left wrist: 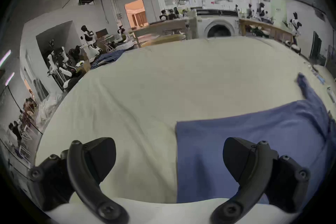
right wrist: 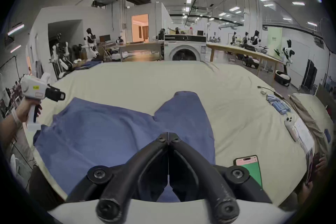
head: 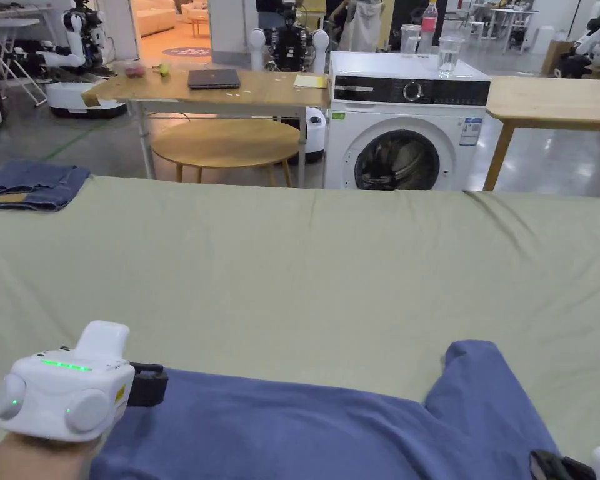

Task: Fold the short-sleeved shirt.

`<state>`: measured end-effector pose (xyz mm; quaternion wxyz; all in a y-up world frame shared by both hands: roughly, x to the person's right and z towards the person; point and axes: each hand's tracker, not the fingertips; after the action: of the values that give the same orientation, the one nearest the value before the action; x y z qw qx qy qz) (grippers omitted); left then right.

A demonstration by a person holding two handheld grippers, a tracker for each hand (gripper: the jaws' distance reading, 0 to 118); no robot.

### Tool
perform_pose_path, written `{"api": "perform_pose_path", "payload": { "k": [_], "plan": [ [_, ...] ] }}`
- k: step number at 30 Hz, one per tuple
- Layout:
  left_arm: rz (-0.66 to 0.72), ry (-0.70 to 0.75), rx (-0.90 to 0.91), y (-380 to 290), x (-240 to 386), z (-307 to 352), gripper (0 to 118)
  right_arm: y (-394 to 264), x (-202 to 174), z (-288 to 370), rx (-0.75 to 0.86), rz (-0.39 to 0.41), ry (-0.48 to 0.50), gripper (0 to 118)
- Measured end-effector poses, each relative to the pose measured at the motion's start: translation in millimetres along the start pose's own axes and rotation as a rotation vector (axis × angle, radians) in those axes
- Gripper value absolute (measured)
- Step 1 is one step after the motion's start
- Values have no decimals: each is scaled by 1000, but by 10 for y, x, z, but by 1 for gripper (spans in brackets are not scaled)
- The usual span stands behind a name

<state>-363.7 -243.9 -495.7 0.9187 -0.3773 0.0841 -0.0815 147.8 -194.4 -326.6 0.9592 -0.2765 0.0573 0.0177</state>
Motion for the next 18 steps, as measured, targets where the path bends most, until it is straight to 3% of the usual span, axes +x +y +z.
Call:
{"api": "perform_pose_path", "payload": {
  "k": [3, 6, 7, 8, 9, 10, 16, 17, 18],
  "plan": [
    [-42, -3, -42, 85, 139, -370, 107, 39, 152, -247, -56, -1, -38, 0],
    [-150, -23, -132, 60, 301, -584, 74, 95, 359, -518, -100, -17, -73, 1],
    [-153, -73, -147, 54, 320, -590, 41, 132, 435, -629, -126, -31, -77, 21],
    [-128, -83, -106, 78, 316, -528, 4, 166, 492, -732, -164, -40, -83, 52],
    [-120, -102, -83, 104, 327, -414, 0, 201, 571, -829, -196, -51, -88, 90],
    [-137, -95, -70, 85, 345, -336, 0, 229, 629, -969, -234, -58, -91, 114],
    [-148, -118, 4, 110, 376, 60, 0, 215, 803, -1672, -367, -100, -131, 114],
    [-146, -120, 12, 116, 367, 111, 0, 173, 827, -1731, -418, -104, -132, 107],
    [-142, -122, 19, 119, 330, 134, 0, 146, 819, -1759, -448, -111, -121, 86]
  ]
}}
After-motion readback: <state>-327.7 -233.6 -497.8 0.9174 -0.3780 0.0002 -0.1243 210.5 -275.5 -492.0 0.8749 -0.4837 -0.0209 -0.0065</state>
